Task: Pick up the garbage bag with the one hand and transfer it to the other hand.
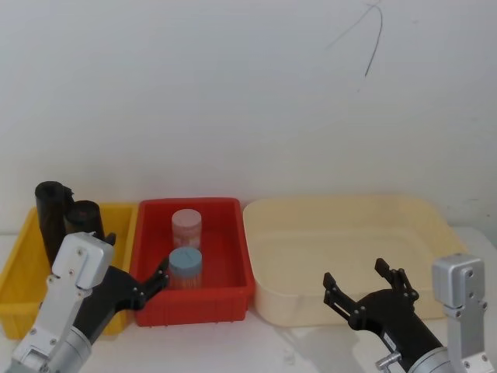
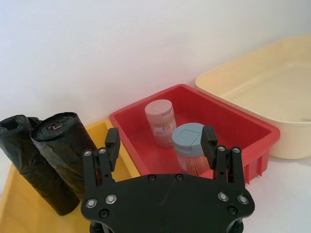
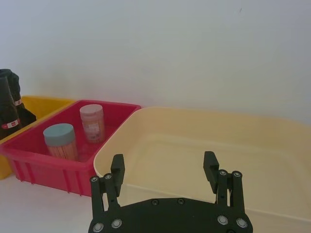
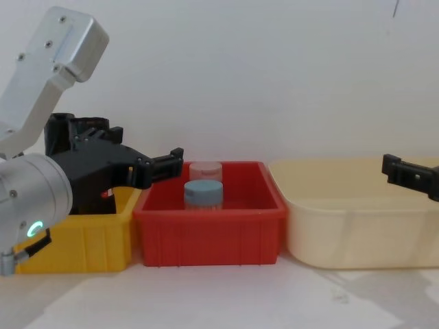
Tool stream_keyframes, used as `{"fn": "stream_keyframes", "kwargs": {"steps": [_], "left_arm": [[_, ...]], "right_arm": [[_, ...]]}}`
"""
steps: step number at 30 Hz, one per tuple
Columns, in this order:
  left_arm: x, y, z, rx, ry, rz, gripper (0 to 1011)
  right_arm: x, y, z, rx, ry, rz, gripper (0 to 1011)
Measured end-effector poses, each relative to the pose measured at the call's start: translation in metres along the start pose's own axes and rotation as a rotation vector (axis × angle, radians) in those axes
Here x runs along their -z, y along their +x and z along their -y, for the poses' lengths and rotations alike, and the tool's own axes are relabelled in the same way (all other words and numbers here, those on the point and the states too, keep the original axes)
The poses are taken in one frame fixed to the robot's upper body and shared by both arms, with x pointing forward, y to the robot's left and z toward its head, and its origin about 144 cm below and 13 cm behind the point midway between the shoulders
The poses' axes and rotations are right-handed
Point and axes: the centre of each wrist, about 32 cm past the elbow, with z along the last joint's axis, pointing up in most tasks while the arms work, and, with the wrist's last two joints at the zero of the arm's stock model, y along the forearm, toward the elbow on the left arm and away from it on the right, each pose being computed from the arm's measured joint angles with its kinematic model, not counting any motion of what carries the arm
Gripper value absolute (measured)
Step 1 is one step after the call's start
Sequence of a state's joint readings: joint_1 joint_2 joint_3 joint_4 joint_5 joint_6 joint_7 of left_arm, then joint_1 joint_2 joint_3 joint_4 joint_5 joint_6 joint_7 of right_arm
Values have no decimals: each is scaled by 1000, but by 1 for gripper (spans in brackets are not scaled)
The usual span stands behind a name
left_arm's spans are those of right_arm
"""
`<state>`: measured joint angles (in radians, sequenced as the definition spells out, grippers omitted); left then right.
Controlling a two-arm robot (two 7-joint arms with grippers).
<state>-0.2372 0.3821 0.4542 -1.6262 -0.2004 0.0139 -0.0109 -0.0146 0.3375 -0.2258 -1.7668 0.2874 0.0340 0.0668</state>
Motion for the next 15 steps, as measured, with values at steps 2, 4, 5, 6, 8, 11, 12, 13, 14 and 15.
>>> {"fn": "stream_keyframes", "kwargs": {"steps": [2,4,5,6,8,11,12,13,14,15], "left_arm": [[0,0,0,0,0,0,1001],[0,0,0,0,0,0,1001],[0,0,0,0,0,0,1001],[0,0,0,0,0,0,1001],[0,0,0,0,0,0,1001],[0,0,0,0,0,0,1001],[0,0,0,0,0,0,1001],[0,0,0,0,0,0,1001],[0,0,0,0,0,0,1001],[0,0,0,0,0,0,1001]], "right_arm": [[0,0,0,0,0,0,1000],[0,0,0,0,0,0,1000],[0,0,0,0,0,0,1000],[0,0,0,0,0,0,1000],[0,0,0,0,0,0,1000],[0,0,0,0,0,0,1000],[0,0,0,0,0,0,1000],[0,0,0,0,0,0,1000],[0,0,0,0,0,0,1000],[0,0,0,0,0,0,1000]]}}
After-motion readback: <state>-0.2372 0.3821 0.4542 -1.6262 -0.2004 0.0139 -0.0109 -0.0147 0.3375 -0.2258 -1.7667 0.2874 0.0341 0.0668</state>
